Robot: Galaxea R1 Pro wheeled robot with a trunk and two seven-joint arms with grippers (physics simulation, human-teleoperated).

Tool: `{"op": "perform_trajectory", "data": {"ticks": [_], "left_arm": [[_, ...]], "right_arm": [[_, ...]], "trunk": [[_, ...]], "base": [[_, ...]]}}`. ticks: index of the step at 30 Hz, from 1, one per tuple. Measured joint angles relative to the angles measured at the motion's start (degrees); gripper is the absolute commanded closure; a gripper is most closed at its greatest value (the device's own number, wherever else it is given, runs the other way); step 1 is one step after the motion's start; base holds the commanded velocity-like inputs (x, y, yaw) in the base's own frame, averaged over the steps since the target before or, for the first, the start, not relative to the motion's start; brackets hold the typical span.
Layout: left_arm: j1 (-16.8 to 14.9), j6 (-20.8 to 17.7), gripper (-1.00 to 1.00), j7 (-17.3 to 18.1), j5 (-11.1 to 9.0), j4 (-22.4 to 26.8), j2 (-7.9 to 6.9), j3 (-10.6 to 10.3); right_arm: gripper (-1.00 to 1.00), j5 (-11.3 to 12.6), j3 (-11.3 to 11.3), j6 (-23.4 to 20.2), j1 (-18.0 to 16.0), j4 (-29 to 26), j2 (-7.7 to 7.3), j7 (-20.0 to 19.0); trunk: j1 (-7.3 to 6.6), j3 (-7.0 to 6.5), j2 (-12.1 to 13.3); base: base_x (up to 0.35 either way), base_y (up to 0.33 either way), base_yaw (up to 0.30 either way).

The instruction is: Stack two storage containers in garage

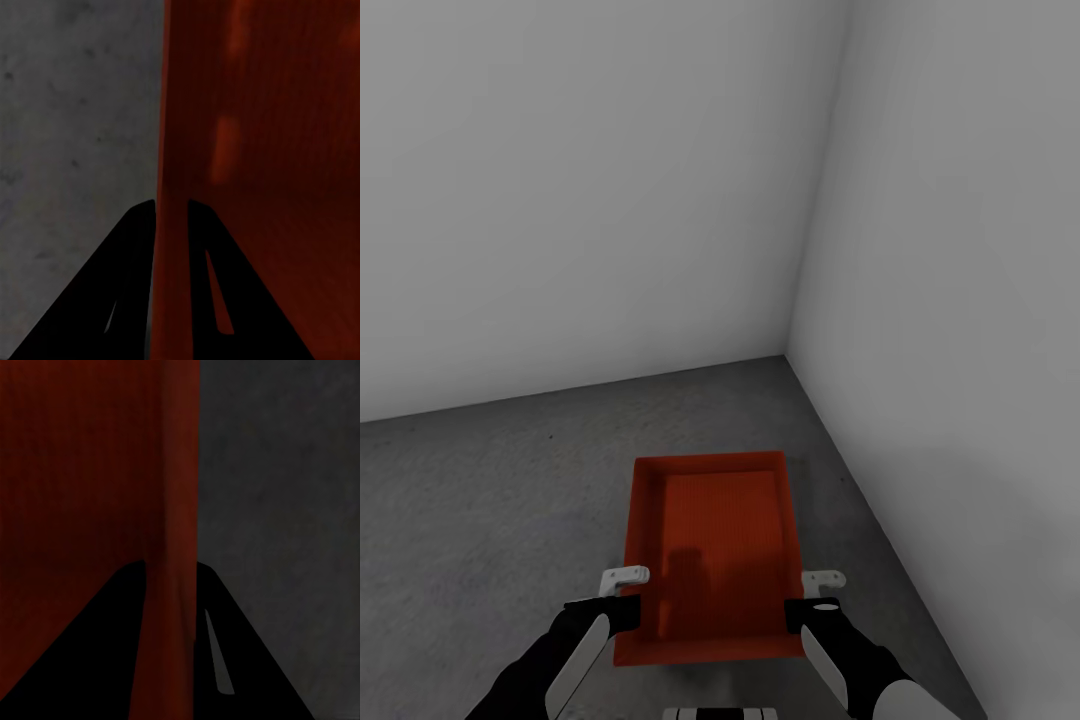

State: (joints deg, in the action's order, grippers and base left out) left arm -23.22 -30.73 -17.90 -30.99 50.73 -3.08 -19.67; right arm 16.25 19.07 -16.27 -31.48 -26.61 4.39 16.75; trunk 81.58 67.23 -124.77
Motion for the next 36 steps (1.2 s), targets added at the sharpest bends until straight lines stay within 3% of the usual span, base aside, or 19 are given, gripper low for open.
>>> {"op": "perform_trajectory", "data": {"ticks": [15,16,17,19,36], "left_arm": [[0.0,0.0,1.0,0.0,0.0,0.0,0.01,0.1],[0.0,0.0,-1.0,0.0,0.0,0.0,0.01,0.0],[0.0,4.7,-1.0,0.0,0.5,1.1,0.0,0.3],[0.0,4.9,-1.0,0.0,0.6,1.1,0.0,0.4],[0.0,4.9,-1.0,0.0,0.6,1.0,0.0,0.4]], "right_arm": [[1.0,0.0,0.0,0.0,0.0,0.0,0.0,0.0],[1.0,0.0,0.0,0.0,0.0,0.0,0.0,0.0],[-1.0,-0.9,-1.0,-0.2,0.0,0.0,-0.05,0.1],[-1.0,0.0,-0.5,-0.1,0.0,0.1,-0.03,-0.2],[-1.0,0.0,-0.6,-0.1,0.0,0.1,-0.03,-0.2]], "trunk": [[0.0,0.27,0.0],[0.0,0.27,0.0],[0.0,0.27,0.0],[0.0,0.28,0.0],[0.0,0.28,0.0]], "base": [[0.0,0.0,0.0],[0.0,0.0,0.0],[0.0,0.0,0.0],[0.0,0.0,0.0],[0.0,0.0,0.0]]}}
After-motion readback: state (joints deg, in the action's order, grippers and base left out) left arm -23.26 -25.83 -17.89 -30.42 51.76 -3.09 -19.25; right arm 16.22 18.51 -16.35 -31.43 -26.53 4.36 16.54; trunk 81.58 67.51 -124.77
